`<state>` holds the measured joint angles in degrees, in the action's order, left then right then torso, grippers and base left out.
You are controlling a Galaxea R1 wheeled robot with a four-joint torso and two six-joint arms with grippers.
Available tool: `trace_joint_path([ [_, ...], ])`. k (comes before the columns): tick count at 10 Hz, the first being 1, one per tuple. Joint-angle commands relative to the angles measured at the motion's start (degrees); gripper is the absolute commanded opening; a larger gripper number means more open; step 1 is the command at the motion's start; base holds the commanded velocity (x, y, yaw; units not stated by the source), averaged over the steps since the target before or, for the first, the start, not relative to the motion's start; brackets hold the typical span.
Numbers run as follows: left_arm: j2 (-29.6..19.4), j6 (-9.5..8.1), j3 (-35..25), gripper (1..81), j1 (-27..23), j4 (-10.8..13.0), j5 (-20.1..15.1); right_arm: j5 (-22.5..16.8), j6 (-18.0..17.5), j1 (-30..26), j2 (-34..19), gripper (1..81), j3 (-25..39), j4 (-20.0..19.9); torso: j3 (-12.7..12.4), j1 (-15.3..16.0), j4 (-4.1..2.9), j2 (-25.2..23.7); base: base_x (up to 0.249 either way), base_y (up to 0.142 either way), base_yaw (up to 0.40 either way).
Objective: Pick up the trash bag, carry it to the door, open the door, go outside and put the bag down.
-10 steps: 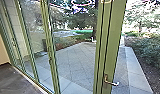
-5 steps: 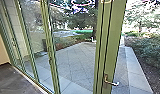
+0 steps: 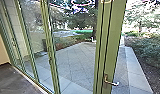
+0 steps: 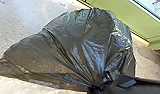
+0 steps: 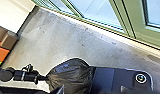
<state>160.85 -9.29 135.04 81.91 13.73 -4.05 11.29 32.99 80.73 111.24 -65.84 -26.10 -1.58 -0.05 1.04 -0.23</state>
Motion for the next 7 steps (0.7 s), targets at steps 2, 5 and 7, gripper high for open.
trace_joint_path([
  [2, -0.7, -0.2, -0.6, 1.0, -4.0, -0.1, -2.0, -9.0, -0.2, -17.4, -11.9, 81.1, 11.6, -4.0, 0.0, 0.1, 0.0, 0.0, 0.0, 0.0, 0.0],
  [5, -0.5, -0.2, -0.1, 1.0, -4.0, -0.1, -1.9, -16.5, -0.6, -29.9, -14.3, 81.1, 13.3, -11.3, 0.0, 0.1, 0.0, 0.0, 0.0, 0.0, 0.0],
  [7, -0.2, -0.2, 0.4, 1.0, -4.0, -0.3, -1.8, -19.8, -2.4, -36.4, -14.5, 81.1, 13.2, -15.6, 0.0, 0.1, 0.0, 0.0, 0.0, 0.0, 0.0],
])
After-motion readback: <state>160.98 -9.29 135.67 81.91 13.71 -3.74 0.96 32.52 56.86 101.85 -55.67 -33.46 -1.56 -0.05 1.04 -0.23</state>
